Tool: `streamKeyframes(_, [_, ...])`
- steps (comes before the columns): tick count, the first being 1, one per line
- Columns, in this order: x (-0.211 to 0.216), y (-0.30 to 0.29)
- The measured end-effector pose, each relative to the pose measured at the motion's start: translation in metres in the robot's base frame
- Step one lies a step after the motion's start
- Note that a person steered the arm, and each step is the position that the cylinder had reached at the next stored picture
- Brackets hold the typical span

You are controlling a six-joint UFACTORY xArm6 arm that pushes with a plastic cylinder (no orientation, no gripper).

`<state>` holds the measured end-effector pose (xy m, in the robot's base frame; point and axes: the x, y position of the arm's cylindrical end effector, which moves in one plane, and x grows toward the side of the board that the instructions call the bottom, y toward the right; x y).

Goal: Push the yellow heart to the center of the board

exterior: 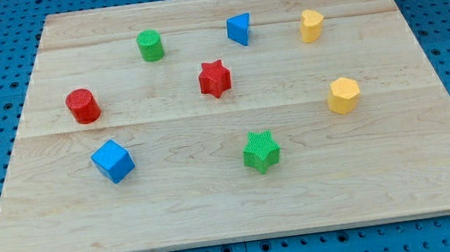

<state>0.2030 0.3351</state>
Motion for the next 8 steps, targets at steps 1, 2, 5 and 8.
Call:
streamKeyframes(1, [0.0,0.0])
streamKeyframes(2, [0.008,0.001])
streamKeyframes(5, [0.073,-0.146])
streamKeyframes(8, [0.163,-0.256])
